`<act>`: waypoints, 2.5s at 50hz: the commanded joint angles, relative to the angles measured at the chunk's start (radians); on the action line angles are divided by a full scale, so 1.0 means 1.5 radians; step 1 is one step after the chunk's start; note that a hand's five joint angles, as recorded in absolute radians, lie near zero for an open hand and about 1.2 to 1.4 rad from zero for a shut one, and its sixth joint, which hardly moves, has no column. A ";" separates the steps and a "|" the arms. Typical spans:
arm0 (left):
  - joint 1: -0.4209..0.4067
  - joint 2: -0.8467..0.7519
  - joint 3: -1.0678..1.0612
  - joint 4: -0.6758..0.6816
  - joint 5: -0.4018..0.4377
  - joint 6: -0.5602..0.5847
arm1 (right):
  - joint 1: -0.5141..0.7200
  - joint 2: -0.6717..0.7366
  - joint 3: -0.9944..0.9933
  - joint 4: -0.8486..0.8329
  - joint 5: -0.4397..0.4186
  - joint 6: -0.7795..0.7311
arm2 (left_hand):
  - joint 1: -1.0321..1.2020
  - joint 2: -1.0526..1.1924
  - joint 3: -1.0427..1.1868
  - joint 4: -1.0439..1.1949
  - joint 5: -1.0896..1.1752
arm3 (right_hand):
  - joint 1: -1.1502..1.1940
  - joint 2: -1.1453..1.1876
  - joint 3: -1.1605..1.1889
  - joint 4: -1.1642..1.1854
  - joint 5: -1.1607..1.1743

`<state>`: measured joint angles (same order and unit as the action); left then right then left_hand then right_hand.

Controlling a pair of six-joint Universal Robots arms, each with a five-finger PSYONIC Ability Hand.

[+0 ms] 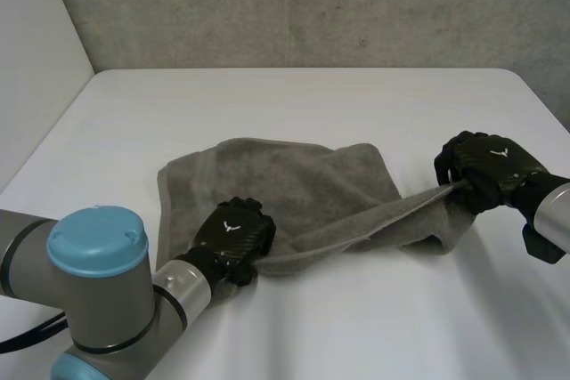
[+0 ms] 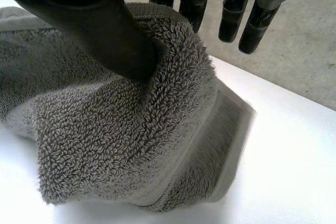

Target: Fold the towel.

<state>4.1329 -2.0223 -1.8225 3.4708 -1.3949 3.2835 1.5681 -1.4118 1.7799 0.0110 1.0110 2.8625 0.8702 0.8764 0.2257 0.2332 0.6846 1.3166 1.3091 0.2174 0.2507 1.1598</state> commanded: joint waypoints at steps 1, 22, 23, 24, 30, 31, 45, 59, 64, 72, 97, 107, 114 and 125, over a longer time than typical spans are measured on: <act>0.005 -0.012 0.009 -0.001 0.000 -0.001 | -0.009 -0.002 -0.001 0.000 0.003 -0.001 | 0.039 0.035 -0.034 -0.039 0.047 | 0.053 0.058 -0.029 -0.051 0.041; 0.092 0.202 -0.028 -0.100 0.087 0.012 | -0.035 -0.062 -0.001 0.095 -0.051 -0.047 | 0.351 0.347 -0.034 -0.039 0.358 | 0.053 0.058 -0.029 -0.051 0.041; 0.110 0.210 -0.030 -0.118 0.097 0.012 | -0.035 -0.062 -0.001 0.095 -0.051 -0.047 | 0.351 0.347 -0.034 -0.039 0.358 | 0.053 0.058 -0.029 -0.051 0.041; 0.110 0.210 -0.030 -0.118 0.098 0.012 | -0.035 -0.058 0.000 0.120 -0.052 -0.086 | 0.351 0.347 -0.034 -0.039 0.358 | 0.053 0.058 -0.029 -0.051 0.041; 0.174 0.208 -0.017 -0.139 0.118 0.049 | -0.034 -0.022 -0.014 0.207 -0.047 -0.230 | 0.351 0.347 -0.034 -0.039 0.358 | 0.053 0.058 -0.029 -0.051 0.041; 0.184 0.200 -0.008 -0.138 0.122 0.065 | -0.034 -0.022 -0.014 0.207 -0.047 -0.230 | 0.351 0.347 -0.034 -0.039 0.358 | 0.053 0.058 -0.029 -0.051 0.041; 0.191 0.012 0.277 -0.138 0.116 0.124 | 0.076 0.109 -0.333 0.149 0.032 -0.152 | 0.351 0.347 -0.034 -0.039 0.358 | 0.053 0.058 -0.029 -0.051 0.041; 0.190 0.238 0.365 0.111 0.135 -0.054 | 0.096 -0.012 -0.394 -0.096 0.113 0.118 | 0.351 0.347 -0.034 -0.039 0.358 | 0.053 0.058 -0.029 -0.051 0.041; 0.240 0.236 0.250 0.121 0.171 -0.062 | 0.094 -0.017 -0.290 -0.098 0.108 0.041 | 0.351 0.347 -0.034 -0.039 0.358 | 0.053 0.058 -0.029 -0.051 0.041; 0.275 0.230 0.028 0.123 0.252 0.063 | 0.089 -0.025 -0.123 -0.102 0.092 -0.044 | 0.351 0.347 -0.034 -0.039 0.358 | 0.053 0.058 -0.029 -0.051 0.041; 0.293 0.220 -0.143 0.081 0.265 0.104 | 0.009 -0.140 0.100 -0.085 -0.015 -0.100 | 0.351 0.347 -0.034 -0.039 0.358 | 0.053 0.058 -0.029 -0.051 0.041; 0.284 0.119 -0.125 0.071 0.237 0.111 | 0.010 -0.107 0.112 -0.087 -0.018 -0.100 | 0.099 0.095 -0.034 -0.039 0.107 | 0.053 0.058 -0.029 -0.051 0.041; 0.283 0.102 -0.123 0.038 0.216 0.164 | 0.010 -0.105 0.115 -0.087 -0.018 -0.100 | -0.009 -0.013 -0.034 -0.039 -0.002 | 0.053 0.058 -0.029 -0.051 0.041; 0.278 0.091 -0.128 0.028 0.169 0.193 | 0.009 -0.105 0.116 -0.085 -0.013 -0.100 | -0.013 -0.017 -0.034 -0.039 -0.006 | 0.053 0.058 -0.029 -0.051 0.041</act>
<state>4.5537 -1.8814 -2.0081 3.5134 -1.1247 3.5708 1.5815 -1.5683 1.9536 -0.1183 0.9863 2.7120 0.8690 0.8768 0.2257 0.2332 0.6864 1.3169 1.3321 0.2174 0.2507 1.1790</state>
